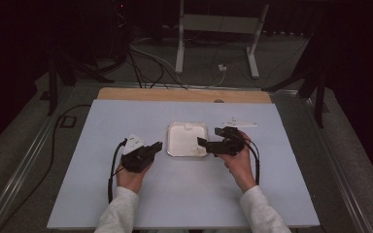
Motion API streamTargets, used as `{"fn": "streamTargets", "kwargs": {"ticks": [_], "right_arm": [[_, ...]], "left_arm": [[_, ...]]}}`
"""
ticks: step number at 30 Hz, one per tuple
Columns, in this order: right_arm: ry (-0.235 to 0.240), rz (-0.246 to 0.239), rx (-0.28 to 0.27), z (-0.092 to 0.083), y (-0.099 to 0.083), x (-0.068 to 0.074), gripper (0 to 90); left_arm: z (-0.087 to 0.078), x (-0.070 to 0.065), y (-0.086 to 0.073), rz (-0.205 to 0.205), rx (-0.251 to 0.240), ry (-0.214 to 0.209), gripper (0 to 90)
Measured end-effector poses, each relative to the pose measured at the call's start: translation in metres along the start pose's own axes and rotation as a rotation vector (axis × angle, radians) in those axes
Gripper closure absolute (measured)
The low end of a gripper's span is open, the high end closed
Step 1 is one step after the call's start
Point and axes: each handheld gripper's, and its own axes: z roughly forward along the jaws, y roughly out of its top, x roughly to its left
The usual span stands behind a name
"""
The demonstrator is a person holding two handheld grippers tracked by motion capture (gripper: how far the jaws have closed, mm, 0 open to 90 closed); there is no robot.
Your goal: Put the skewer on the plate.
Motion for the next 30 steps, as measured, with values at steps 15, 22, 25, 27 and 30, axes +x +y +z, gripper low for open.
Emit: {"fn": "streamTargets", "kwargs": {"ticks": [15, 22, 25, 27, 30], "right_arm": [[-0.071, -0.036, -0.051, -0.044, -0.019, -0.012, 10.2], [-0.087, -0.031, -0.073, -0.065, -0.030, -0.016, 10.1], [-0.089, -0.033, -0.074, -0.072, -0.035, -0.017, 10.0], [-0.096, -0.037, -0.072, -0.076, -0.039, -0.018, 9.9], [-0.098, -0.030, -0.082, -0.082, -0.046, -0.020, 9.6]], "left_arm": [[0.020, -0.009, 0.018, -0.033, 0.014, 0.039, 89.8], [0.038, -0.008, 0.025, -0.079, 0.027, 0.079, 89.8], [0.048, -0.009, 0.023, -0.086, 0.037, 0.086, 89.5], [0.055, -0.009, 0.021, -0.090, 0.050, 0.088, 89.5], [0.064, -0.009, 0.017, -0.100, 0.068, 0.095, 89.5]]}}
